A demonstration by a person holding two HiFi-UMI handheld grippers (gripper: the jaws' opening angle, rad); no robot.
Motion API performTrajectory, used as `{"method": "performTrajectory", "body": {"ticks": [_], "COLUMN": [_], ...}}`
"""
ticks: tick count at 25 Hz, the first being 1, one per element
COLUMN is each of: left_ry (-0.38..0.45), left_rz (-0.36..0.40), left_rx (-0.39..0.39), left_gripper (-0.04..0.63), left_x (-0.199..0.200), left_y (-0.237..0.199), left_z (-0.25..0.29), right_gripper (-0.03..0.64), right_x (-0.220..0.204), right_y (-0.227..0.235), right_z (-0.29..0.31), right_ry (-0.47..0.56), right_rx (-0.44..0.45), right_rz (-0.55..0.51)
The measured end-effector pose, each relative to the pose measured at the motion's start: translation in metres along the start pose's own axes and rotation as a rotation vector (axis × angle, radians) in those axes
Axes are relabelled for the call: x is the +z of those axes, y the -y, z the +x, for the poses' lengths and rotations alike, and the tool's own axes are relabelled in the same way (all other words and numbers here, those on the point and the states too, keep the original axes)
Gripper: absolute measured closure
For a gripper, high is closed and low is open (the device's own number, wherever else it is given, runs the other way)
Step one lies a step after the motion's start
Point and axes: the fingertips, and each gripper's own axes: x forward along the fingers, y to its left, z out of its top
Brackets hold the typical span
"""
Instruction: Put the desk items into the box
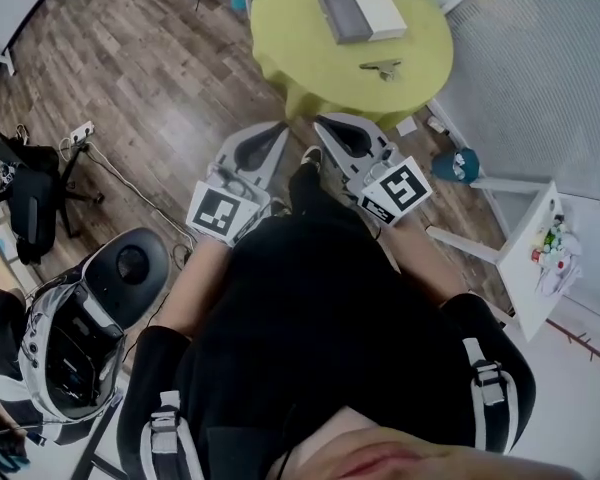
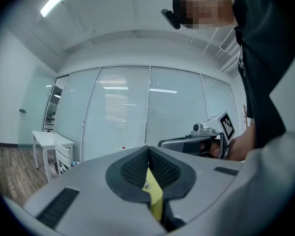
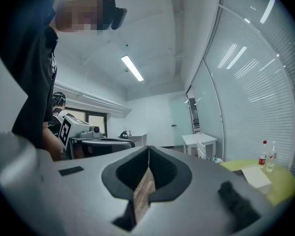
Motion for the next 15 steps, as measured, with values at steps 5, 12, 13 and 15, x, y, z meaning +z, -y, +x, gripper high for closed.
{"method": "performTrajectory", "body": {"ticks": [5, 12, 13, 15], "left_ry": [-0.006, -0.030, -0.033, -0.044], "left_rz": [0.037, 0.032, 0.031, 0.035], "left_rx": [-0.014, -0.007, -0.009, -0.014], "left_gripper": [0.583, 0.583, 0.583, 0.583], "left_x": [0.006, 0.011, 0.012, 0.012], "left_y": [-0.022, -0.070, -0.078, -0.086], "left_z": [0.031, 0.089, 0.096, 0.111], "right_gripper": [0.600, 0.600, 0.600, 0.600], "right_x": [0.005, 0.014, 0.016, 0.018], "right_y": [0.035, 0.102, 0.111, 0.127], "right_z": [0.022, 0.055, 0.061, 0.066], "right_ry": [0.008, 0.008, 0.007, 0.008], "right_rx": [0.013, 0.020, 0.018, 0.014], "right_rz": [-0.004, 0.008, 0.009, 0.005]}}
